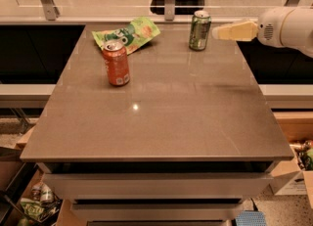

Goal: Pick green can

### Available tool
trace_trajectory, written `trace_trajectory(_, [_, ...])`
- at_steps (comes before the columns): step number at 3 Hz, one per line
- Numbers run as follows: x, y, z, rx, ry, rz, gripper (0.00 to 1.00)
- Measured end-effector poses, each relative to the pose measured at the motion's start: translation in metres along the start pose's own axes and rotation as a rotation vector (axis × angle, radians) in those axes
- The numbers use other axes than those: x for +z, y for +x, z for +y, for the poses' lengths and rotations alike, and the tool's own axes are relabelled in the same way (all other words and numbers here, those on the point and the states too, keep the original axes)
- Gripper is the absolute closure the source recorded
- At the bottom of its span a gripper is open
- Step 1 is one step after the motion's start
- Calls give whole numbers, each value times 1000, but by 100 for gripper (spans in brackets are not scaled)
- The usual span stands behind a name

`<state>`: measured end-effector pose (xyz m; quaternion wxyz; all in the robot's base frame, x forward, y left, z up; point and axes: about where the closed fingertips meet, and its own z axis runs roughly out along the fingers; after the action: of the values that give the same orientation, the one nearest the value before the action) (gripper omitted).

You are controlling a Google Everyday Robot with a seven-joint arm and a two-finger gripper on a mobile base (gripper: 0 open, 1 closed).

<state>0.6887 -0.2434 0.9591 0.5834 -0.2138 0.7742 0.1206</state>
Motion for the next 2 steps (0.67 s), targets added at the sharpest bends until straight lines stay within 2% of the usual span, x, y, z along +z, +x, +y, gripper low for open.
trace_trajectory(2, [53,3,2,44,-76,-53,0])
